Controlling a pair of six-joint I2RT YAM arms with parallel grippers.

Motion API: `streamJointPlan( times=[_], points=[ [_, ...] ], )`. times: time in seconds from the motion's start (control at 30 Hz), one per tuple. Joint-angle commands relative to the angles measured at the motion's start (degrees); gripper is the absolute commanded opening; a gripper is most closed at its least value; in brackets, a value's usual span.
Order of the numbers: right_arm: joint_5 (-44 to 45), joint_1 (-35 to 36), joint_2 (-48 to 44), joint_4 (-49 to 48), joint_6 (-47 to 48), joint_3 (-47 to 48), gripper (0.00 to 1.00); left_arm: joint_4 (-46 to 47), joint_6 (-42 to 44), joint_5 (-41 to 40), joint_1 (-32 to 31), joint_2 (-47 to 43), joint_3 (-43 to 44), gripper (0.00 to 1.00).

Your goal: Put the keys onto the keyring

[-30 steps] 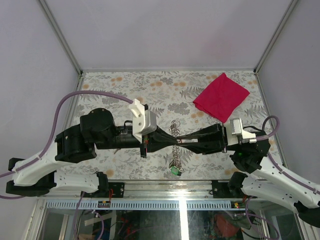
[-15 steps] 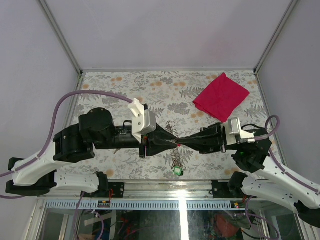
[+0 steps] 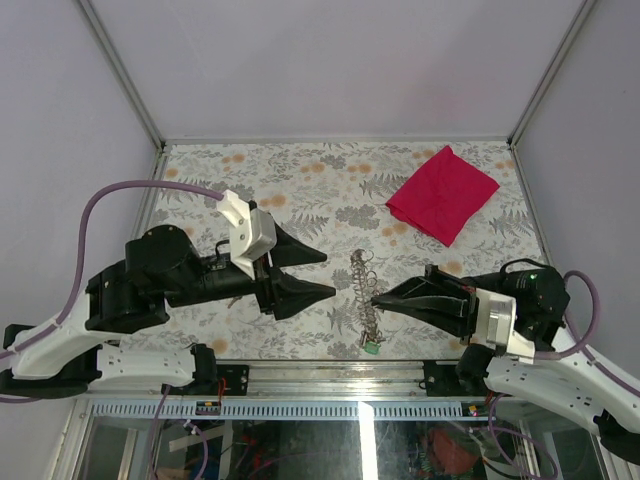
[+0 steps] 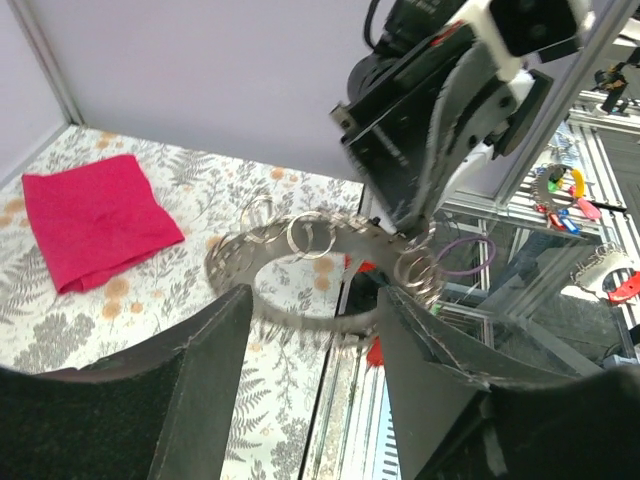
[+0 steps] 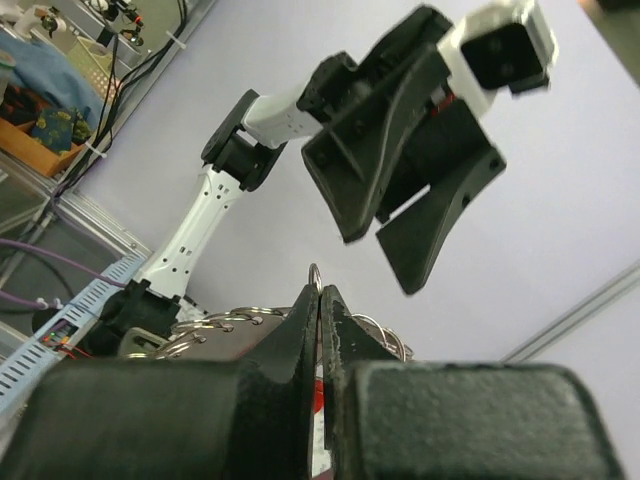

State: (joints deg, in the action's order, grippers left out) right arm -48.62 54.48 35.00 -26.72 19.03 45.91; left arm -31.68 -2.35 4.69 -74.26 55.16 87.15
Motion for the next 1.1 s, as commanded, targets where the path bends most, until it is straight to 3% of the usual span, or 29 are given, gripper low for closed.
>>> streamJointPlan(
  times=[0.0, 0.2, 0.4, 0.6, 0.8, 1.07],
  points=[
    [-4.55, 0.33, -1.04, -6.98, 6.74, 2.34, 0.00, 3.63, -3.74, -5.34, -0.10, -1.43, -2.87, 0.55],
    [-5.29, 0.31, -2.50, -14.29, 2.06, 1.53, 0.00, 3.60, -7.56, -9.52, -0.18, -3.40, -6.91, 0.61],
    [-1.17, 0.36, -2.84, -21.79, -9.30, 0.94, 0.00, 6.00, -11.11, -12.01, -0.13, -7.21, -13.82, 0.60],
    [1.27, 0.34, -1.97, -23.80, -14.06, 1.69, 0.00, 5.92, -13.55, -17.56, -0.16, -10.21, -18.54, 0.60],
    [2.98, 0.33, -0.59, -24.54, -17.82, 2.43, 0.00, 0.27, -20.02, -29.04, -0.04, -12.17, -21.33, 0.60],
    [4.31, 0.32, 0.20, -23.44, -19.17, 2.08, 0.00, -9.65, -28.04, -39.89, 1.60, -12.51, -24.36, 0.51]
  ],
)
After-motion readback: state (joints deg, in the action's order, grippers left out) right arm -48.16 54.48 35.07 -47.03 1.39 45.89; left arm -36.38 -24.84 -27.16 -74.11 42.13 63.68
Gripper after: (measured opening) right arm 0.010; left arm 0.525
